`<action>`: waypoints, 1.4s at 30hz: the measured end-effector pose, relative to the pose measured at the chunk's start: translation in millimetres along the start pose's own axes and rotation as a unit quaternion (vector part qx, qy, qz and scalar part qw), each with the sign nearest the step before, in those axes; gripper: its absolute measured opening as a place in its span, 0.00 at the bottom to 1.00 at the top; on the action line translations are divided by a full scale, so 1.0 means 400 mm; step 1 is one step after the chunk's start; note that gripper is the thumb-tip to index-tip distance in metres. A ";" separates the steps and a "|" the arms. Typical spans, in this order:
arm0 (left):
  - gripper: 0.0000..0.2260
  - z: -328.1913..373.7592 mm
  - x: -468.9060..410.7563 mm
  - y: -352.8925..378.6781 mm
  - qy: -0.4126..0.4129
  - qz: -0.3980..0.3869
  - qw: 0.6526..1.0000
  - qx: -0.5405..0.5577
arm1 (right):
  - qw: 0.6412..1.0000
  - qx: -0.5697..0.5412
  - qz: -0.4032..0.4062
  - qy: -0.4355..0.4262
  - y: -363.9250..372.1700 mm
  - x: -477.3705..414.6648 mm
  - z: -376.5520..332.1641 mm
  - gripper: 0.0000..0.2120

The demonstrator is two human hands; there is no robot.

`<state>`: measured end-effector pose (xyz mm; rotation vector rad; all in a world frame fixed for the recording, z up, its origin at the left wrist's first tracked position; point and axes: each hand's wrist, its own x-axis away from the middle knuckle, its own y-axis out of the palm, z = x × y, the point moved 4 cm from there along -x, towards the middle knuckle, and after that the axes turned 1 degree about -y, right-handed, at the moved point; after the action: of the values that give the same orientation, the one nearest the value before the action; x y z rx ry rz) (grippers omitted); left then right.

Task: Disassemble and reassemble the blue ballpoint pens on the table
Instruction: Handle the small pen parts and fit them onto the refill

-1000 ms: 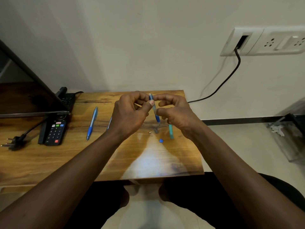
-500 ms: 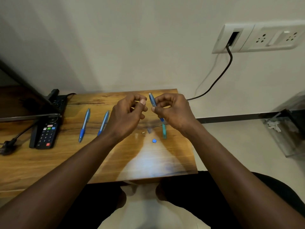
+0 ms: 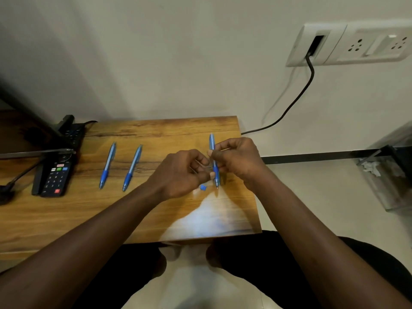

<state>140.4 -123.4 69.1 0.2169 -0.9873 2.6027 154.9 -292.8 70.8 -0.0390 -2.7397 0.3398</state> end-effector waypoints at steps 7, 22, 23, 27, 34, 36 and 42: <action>0.06 -0.004 -0.007 -0.019 -0.065 0.010 0.991 0.118 | 0.999 -0.040 -0.004 0.005 0.021 0.005 0.010 0.13; 0.11 -0.081 -0.023 -0.070 -0.099 0.047 0.977 -0.185 | 0.929 0.356 0.045 -0.089 0.053 -0.012 0.081 0.18; 0.12 -0.075 -0.021 -0.072 -0.083 0.063 0.973 -0.205 | 0.929 0.357 0.051 -0.088 0.053 -0.013 0.082 0.17; 0.11 -0.025 -0.003 -0.053 0.017 0.084 0.971 -0.225 | 0.927 0.356 0.079 -0.087 0.055 -0.012 0.082 0.14; 0.10 -0.005 0.017 0.035 0.067 -0.003 0.963 -0.261 | 0.934 0.336 0.097 -0.069 0.056 -0.014 0.094 0.16; 0.08 -0.006 0.018 0.051 0.079 -0.004 0.963 -0.259 | 0.936 0.331 0.096 -0.069 0.057 -0.009 0.091 0.16; 0.04 -0.013 0.011 0.051 0.087 0.003 0.967 -0.240 | 0.932 0.336 0.095 -0.092 0.060 0.005 0.083 0.15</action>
<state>128.5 -133.1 53.9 -0.1347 -1.5042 2.2511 140.3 -276.9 35.9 -0.0910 -2.6433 1.3748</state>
